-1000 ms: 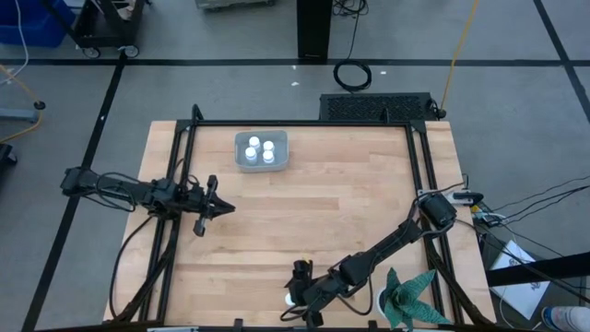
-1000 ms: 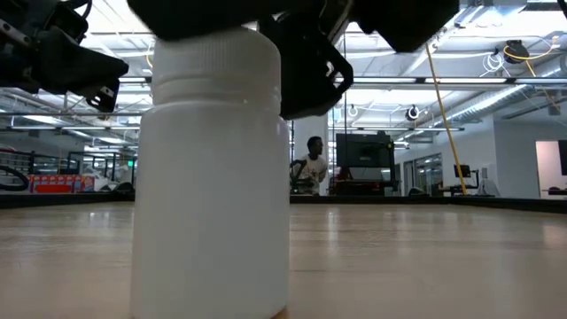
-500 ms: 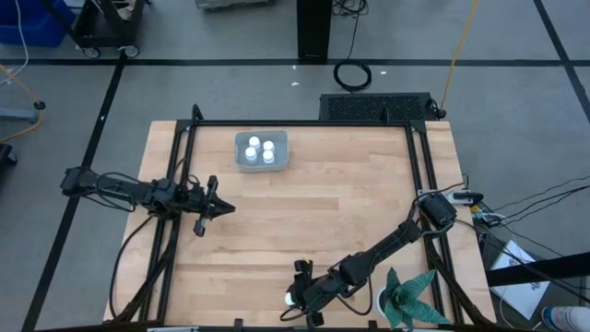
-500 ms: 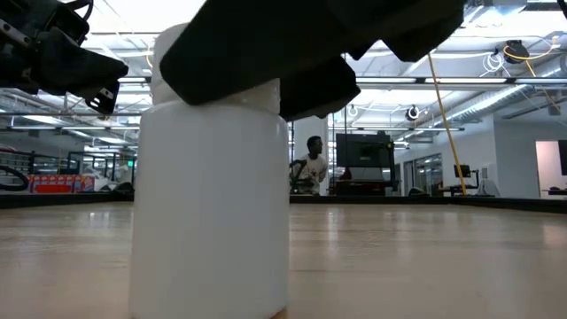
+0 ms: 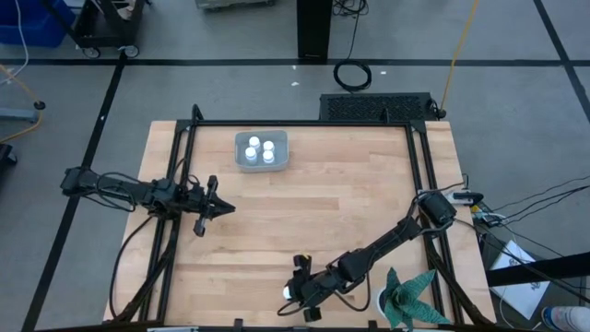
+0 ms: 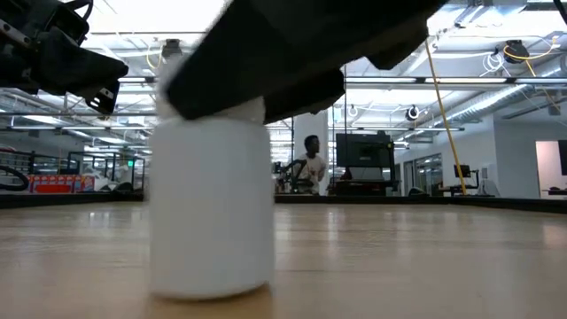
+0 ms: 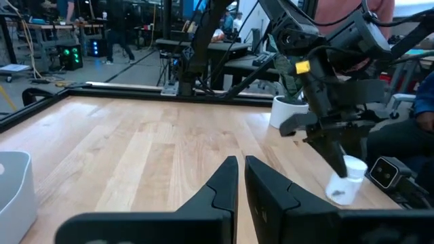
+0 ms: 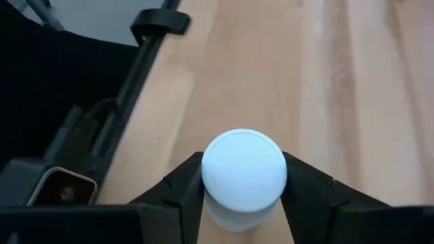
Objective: Pick and place pill bottles into a basket
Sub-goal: Put the white medicine bottle into the gray bin
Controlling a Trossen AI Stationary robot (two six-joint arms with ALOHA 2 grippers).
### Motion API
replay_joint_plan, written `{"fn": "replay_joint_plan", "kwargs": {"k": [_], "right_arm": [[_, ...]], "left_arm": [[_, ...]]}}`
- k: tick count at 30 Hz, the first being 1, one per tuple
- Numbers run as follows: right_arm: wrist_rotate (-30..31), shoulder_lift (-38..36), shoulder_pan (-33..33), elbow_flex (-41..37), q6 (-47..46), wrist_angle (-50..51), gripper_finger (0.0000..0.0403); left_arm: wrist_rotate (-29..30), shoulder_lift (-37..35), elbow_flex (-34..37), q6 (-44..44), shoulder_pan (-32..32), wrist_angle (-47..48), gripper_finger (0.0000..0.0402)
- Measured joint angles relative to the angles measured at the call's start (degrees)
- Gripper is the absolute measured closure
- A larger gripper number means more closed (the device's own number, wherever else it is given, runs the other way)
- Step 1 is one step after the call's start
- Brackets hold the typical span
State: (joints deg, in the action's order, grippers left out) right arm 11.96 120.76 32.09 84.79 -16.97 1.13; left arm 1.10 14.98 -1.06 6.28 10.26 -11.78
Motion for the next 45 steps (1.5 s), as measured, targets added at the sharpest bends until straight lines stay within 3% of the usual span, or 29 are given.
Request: {"fn": "replay_joint_plan", "kwargs": {"k": [18,33,41,45], "right_arm": [[19.77,-14.34,-4.04,-0.04,13.09,7.21,0.0254],[19.64,-19.29,-15.82,-0.04,23.72,0.88,0.0254],[19.41,-19.33,-23.61,-0.04,24.13,-0.88,0.0254],[13.78,-19.32,-28.14,-0.04,24.03,-2.87,0.0254]], "left_arm": [[0.04,0.0,0.0,-0.04,0.0,-0.36,0.0371],[0.07,-0.02,0.0,-0.02,0.0,-0.35,0.0371],[0.07,0.0,0.0,-0.02,0.0,-0.4,0.0371],[0.07,0.0,0.0,-0.02,0.02,-0.38,0.0371]]}}
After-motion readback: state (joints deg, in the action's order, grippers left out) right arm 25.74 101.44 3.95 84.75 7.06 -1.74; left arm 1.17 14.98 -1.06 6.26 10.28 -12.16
